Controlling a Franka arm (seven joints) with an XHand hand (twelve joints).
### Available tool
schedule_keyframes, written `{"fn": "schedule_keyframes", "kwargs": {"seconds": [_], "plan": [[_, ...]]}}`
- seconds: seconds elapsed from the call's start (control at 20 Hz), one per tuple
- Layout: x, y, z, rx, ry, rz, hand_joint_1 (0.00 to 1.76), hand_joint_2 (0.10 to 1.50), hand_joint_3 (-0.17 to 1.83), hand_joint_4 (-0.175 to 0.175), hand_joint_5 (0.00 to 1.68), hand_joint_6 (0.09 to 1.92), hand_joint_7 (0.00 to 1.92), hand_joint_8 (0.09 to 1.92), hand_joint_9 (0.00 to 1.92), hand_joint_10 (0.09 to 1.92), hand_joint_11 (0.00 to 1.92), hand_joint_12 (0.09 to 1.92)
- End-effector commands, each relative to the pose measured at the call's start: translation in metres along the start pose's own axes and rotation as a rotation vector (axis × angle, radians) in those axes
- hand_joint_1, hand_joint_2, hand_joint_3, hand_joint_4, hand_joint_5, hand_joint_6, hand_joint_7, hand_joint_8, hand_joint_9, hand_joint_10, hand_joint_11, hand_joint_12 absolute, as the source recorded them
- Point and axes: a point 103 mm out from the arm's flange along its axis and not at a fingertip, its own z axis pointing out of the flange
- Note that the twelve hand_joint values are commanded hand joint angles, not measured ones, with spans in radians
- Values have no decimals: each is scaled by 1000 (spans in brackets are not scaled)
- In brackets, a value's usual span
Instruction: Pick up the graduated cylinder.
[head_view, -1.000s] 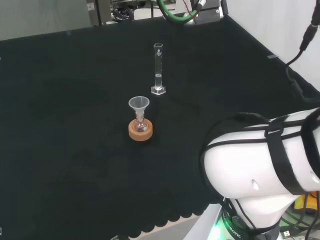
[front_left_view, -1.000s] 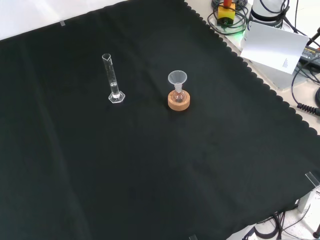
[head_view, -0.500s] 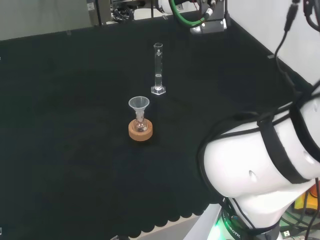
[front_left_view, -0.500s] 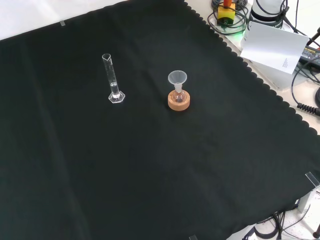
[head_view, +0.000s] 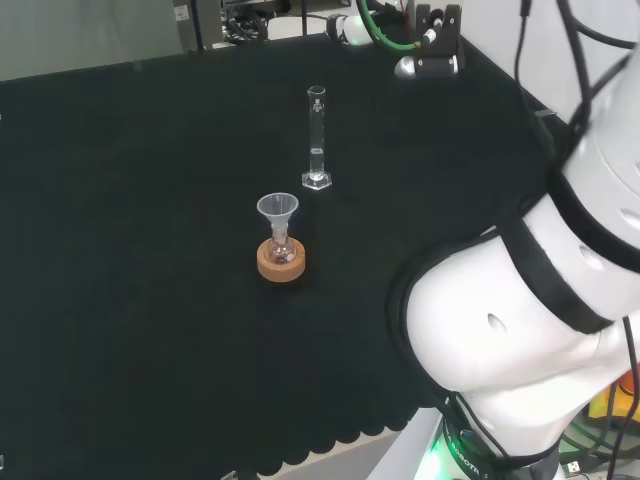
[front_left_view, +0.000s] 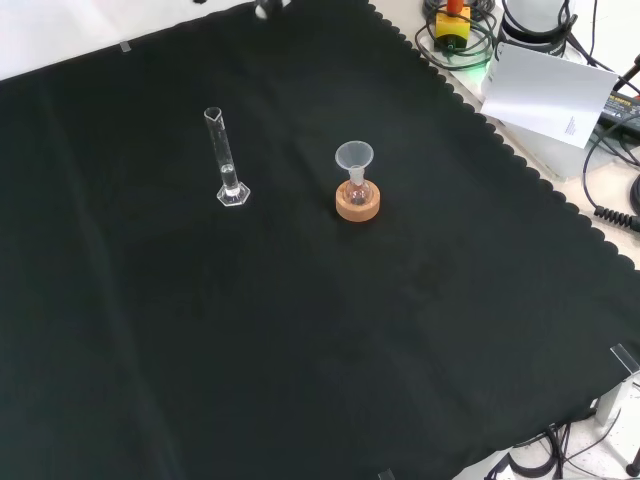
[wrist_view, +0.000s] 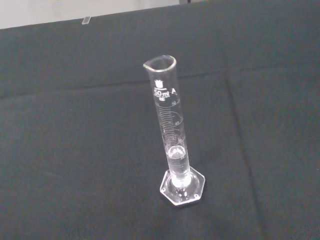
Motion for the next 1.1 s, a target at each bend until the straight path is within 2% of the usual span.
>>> {"fn": "schedule_keyframes", "kwargs": {"seconds": [0.05, 0.25, 0.55, 0.9, 1.1], "plan": [[-39, 50, 23, -53, 78, -34, 325, 1126, 285, -35, 206, 87, 31, 581, 281, 680, 103, 1382], [-43, 58, 43, -73, 103, -60, 350, 1105, 282, -34, 204, 87, 40, 596, 292, 682, 106, 1382], [-37, 66, 76, -71, 139, -118, 390, 1072, 278, -34, 214, 87, 78, 627, 324, 687, 118, 1385], [-40, 74, 110, -12, 160, -110, 430, 1051, 284, -36, 239, 87, 110, 649, 364, 684, 136, 1382], [-43, 75, 118, -20, 182, -118, 452, 1038, 288, -36, 247, 87, 119, 654, 373, 677, 139, 1380]]}}
